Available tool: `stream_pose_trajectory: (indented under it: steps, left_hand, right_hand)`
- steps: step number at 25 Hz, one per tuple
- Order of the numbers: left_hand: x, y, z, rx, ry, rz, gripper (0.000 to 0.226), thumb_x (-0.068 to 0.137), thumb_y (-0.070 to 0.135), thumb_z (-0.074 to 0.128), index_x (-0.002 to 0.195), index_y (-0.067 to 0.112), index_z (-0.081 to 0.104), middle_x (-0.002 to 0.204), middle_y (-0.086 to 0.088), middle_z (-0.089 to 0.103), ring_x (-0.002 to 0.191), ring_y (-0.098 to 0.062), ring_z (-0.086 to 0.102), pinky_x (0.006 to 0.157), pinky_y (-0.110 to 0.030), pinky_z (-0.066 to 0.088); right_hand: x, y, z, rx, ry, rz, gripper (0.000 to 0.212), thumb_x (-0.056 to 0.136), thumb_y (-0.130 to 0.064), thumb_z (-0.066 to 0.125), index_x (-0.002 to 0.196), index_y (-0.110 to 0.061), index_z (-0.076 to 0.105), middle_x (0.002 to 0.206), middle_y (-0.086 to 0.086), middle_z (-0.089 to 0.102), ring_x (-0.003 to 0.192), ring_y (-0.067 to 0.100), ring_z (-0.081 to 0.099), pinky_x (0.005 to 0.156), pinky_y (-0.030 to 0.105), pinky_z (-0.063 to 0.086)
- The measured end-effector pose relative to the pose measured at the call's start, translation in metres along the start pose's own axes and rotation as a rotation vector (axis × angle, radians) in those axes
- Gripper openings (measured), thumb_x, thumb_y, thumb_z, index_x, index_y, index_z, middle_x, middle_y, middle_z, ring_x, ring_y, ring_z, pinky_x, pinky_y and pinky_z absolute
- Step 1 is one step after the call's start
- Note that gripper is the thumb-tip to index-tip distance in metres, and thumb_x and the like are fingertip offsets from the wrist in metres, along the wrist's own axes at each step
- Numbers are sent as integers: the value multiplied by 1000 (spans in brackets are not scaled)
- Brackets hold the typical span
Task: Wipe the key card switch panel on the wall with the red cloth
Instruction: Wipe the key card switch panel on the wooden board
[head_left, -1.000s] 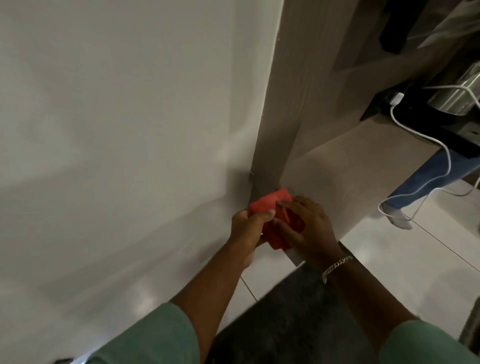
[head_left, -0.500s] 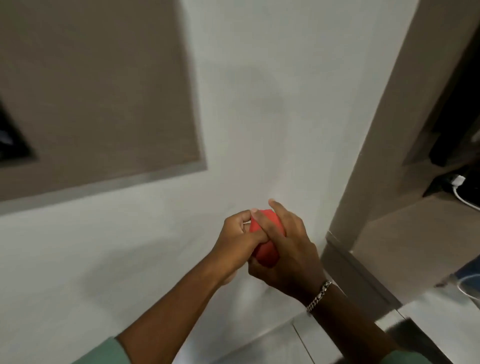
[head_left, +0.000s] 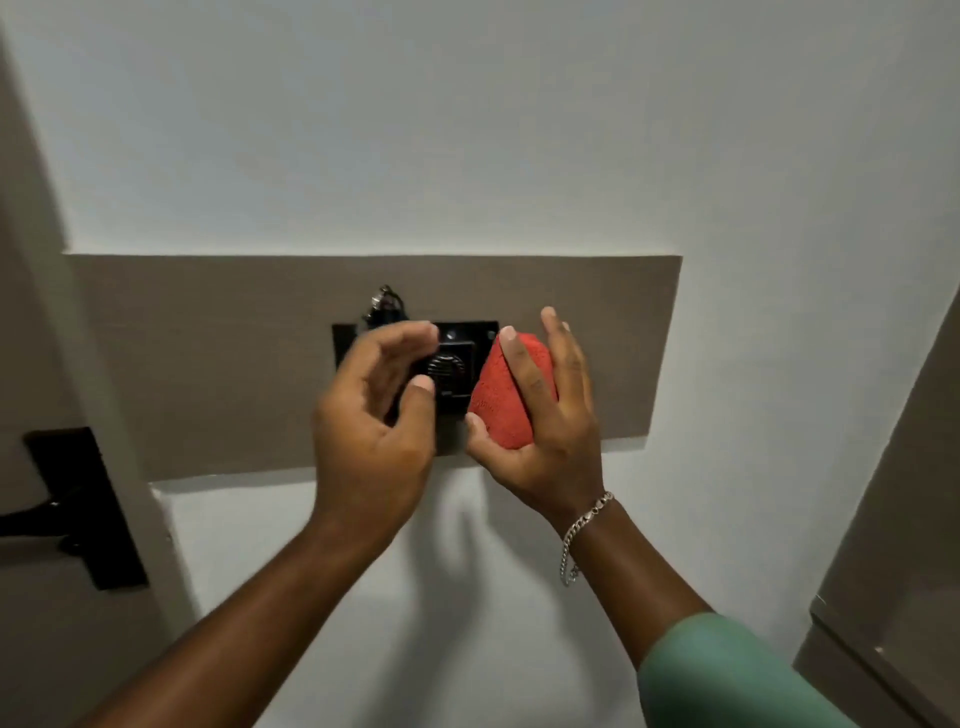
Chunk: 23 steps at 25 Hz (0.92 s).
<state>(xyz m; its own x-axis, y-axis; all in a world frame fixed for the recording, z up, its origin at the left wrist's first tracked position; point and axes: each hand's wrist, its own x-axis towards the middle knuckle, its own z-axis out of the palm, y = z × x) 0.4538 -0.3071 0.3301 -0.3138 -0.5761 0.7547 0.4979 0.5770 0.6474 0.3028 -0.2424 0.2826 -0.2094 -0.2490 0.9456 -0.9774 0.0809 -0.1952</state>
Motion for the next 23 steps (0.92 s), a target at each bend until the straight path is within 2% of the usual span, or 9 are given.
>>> stream_pose_trajectory:
  steps: [2,4,5,7,9,11,15,19,23]
  left_hand:
    - [20,-6,-40,205,75,186,34,85,-3,48,113,9,64,127,-12,65,124,-14,59,110,-33,44]
    - [44,-24,-76,446,119,311,38,85,-3,49,118,4,66,144,-15,53,136,-7,47,114,-23,36]
    - [55,-34,-91,565,107,356,41,85,-2,49,123,1,64,151,-17,46,142,-11,41,117,-26,33]
    - [74,-57,-118,856,-27,469,53,87,6,47,139,-1,52,159,-19,31,150,-28,24,124,-46,20]
    - [87,-78,-138,1196,-149,609,63,91,21,42,151,3,34,163,-19,21,153,-32,12,125,-49,7]
    - [94,-93,-144,1405,-150,693,69,95,34,34,156,5,22,164,-18,15,154,-32,7,124,-49,4]
    - [94,-105,-138,1476,-54,729,76,95,45,31,157,5,14,167,-14,6,154,-31,5,125,-50,0]
    - [94,-106,-139,1483,-24,762,77,95,45,32,157,4,13,166,-15,6,154,-31,3,124,-50,0]
    - [92,-108,-132,1525,-44,810,78,96,47,32,156,1,13,164,-17,8,154,-29,0,124,-51,-3]
  right_hand:
    - [13,-10,16,-65,5,-54,78,77,-38,74,146,-27,38,161,21,28,151,44,23,124,49,29]
    - [19,-16,33,-145,-11,-123,75,80,-43,71,147,-28,39,162,17,22,151,48,17,123,55,27]
    - [21,-18,40,-188,-25,-142,74,83,-48,68,148,-29,39,163,15,20,152,49,14,123,58,25]
    - [22,-18,52,-281,-60,-105,74,89,-64,54,153,-33,31,165,10,14,154,46,7,124,62,18]
    - [19,-9,54,-340,-83,-78,76,91,-72,40,155,-35,22,166,6,10,155,41,6,123,66,13]
    - [17,3,55,-321,-62,-93,76,91,-73,37,155,-33,23,166,6,13,155,40,8,121,70,14]
    - [29,-4,74,-251,71,15,72,92,-73,31,154,-37,23,168,-3,8,157,34,6,125,62,4]
    - [14,15,66,-279,65,-209,61,97,-62,33,149,-29,37,162,7,26,152,40,20,118,72,18]
    - [26,-19,85,-169,194,184,57,99,-62,28,150,-37,37,166,4,24,156,30,13,125,59,8]
